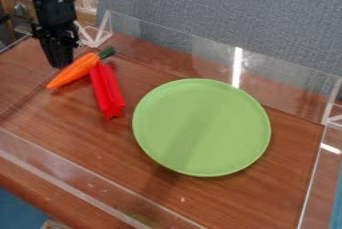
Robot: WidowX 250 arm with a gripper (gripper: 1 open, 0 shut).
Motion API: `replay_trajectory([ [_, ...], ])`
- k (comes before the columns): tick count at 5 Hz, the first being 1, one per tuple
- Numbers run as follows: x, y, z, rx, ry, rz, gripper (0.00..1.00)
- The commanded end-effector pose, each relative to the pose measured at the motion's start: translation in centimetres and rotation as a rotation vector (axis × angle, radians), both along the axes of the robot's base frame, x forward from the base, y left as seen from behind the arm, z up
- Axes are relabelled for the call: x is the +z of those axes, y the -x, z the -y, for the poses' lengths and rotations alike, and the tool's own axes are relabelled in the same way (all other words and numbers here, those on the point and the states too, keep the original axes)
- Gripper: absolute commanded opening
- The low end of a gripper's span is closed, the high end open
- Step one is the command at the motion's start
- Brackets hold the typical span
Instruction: Put the carrot on the right side
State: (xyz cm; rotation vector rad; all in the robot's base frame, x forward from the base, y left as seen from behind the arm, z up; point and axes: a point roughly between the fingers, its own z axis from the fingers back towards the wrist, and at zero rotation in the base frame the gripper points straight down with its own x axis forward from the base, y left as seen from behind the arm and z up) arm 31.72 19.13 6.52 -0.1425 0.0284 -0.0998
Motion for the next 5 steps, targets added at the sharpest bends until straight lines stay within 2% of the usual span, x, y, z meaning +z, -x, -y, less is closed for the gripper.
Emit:
replay_trajectory([
  [1,3.3,-1.1,-0.2,-0.005,-0.045,0.062,1.0],
  [2,3.1,-1.5,0.0,-0.019,-0.03,0.045,1.0],
  [3,2.2,-1.1,0.3,-0.073,-0.019,0.029,1.0],
  [4,0.3,-1.7,0.8,-0.07,-0.004,0.01,1.0],
  [5,-0.6,-2.2,1.4,-0.102,0.004,-0.006,1.0],
])
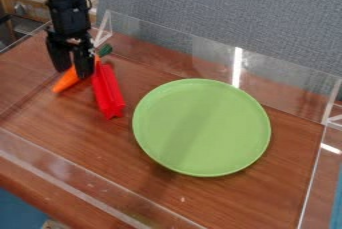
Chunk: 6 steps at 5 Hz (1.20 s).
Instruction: Put the carrot on the right side
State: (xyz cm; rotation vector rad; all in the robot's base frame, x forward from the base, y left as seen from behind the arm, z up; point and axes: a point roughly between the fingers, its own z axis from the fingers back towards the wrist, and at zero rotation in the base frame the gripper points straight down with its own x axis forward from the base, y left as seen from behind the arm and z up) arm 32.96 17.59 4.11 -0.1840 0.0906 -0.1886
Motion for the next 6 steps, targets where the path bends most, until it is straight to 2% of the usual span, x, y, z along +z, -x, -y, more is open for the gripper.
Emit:
replay_trajectory([
  [1,1.6,-1.1,0.2,-0.039,-0.031,0.041,0.0],
  [2,1.4,-1.0,-0.4,-0.08,-0.024,0.034,0.0],
  [3,1.7,-0.6,-1.3,-0.113,-0.017,0.027,1.0],
  [4,2.0,-0.2,-2.2,-0.146,-0.012,0.027,0.0],
  [5,2.1,-0.9,-1.9,-0.151,-0.002,0.019,1.0],
  [6,1.9,-1.7,-1.5,-0.16,0.008,0.007,1.0],
])
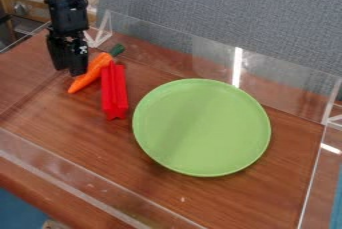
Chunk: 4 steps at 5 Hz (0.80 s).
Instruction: Put the carrot on the right side
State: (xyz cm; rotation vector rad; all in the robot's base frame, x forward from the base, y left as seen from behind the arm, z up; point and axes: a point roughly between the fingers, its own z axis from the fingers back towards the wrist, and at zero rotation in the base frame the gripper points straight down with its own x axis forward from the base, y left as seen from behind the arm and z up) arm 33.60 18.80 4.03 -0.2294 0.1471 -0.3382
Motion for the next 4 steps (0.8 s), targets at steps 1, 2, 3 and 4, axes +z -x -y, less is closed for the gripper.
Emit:
replay_trajectory([
  [1,0.4,-1.7,-0.4,-0.037,-0.025,0.046,1.0],
  [2,0.0,-1.7,-0.5,-0.058,-0.025,0.045,0.0],
  [3,-0.3,-1.4,-0.6,-0.075,-0.023,0.045,0.0],
  [4,-0.8,0.3,-0.4,-0.082,-0.023,0.045,1.0],
])
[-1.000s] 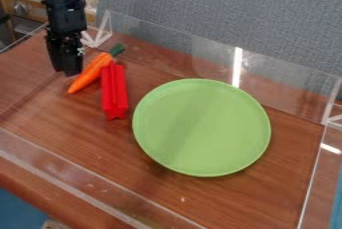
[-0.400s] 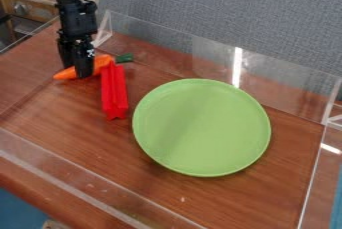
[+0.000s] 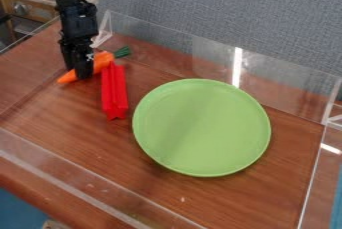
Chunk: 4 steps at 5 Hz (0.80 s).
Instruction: Put the carrot on the right side
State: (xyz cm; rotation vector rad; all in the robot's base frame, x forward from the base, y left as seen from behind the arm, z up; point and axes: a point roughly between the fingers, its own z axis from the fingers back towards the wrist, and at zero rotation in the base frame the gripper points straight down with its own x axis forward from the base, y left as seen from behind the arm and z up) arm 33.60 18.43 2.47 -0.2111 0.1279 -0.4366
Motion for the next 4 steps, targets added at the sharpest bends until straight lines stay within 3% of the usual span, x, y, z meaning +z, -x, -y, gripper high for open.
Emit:
replay_trajectory([
  [1,0.56,1.86,-0.64,0.009,-0.012,0.011,1.0],
  [2,0.43,2.15,-0.55,-0.046,-0.005,0.008,1.0],
  [3,0.3,2.2,-0.45,-0.105,0.001,0.008,0.0],
  [4,0.22,2.14,-0.25,-0.167,0.007,0.01,0.0],
])
